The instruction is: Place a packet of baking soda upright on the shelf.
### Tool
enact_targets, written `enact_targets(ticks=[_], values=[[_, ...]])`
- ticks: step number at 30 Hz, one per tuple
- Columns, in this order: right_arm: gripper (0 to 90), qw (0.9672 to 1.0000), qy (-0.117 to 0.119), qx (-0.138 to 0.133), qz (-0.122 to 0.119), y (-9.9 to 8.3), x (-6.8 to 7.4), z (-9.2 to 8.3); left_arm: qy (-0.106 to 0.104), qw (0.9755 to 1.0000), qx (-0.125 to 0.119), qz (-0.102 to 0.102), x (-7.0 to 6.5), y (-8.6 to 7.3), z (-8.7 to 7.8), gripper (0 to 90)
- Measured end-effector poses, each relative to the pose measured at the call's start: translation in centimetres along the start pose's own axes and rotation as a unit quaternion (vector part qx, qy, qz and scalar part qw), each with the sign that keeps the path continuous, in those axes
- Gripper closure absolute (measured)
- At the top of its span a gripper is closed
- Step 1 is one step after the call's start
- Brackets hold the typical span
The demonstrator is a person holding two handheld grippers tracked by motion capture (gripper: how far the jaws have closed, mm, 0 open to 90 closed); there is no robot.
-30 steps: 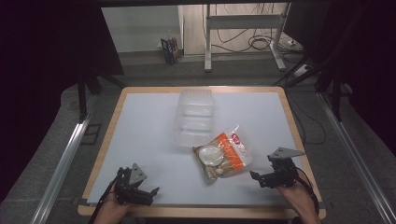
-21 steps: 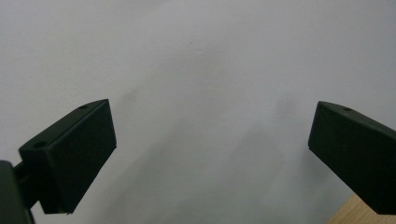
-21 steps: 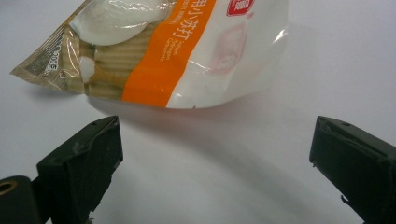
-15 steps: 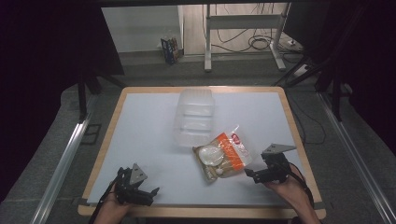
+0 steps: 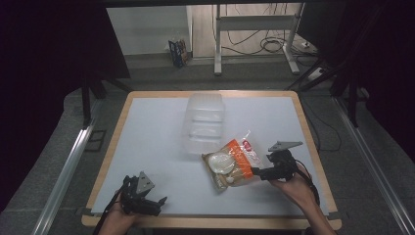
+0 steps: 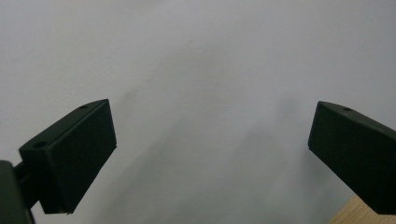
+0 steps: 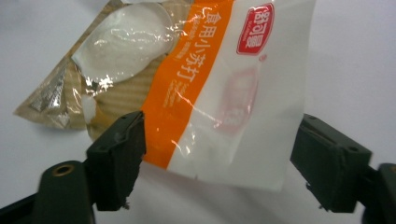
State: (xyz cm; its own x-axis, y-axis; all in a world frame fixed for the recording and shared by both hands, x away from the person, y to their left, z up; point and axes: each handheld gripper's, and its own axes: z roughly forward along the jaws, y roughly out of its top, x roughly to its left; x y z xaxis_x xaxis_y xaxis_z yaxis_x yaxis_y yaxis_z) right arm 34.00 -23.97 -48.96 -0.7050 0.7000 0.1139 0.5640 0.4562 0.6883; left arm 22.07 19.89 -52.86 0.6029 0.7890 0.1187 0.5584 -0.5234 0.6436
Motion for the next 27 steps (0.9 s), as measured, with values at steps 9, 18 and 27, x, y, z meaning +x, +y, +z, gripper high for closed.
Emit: enact_targets(ticks=[9, 18, 27], values=[[29.1, 0.9995, 0.027, 0.012, 0.004, 1.2, -0.5, 1.6, 0.000, 1.0000, 0.000, -0.002, 0.0, 0.0, 0.0, 1.1], [35.5, 0.9980, 0.061, 0.016, 0.002, 2.3, -0.4, 3.4, -0.001, 1.0000, 0.000, 0.000, 0.0, 0.0, 0.0, 1.1], [66.2, 0.9973, 0.057, 0.040, -0.022, 3.4, 0.4, 4.3, -0.001, 1.0000, -0.001, -0.001, 0.0, 0.0, 0.0, 1.1]])
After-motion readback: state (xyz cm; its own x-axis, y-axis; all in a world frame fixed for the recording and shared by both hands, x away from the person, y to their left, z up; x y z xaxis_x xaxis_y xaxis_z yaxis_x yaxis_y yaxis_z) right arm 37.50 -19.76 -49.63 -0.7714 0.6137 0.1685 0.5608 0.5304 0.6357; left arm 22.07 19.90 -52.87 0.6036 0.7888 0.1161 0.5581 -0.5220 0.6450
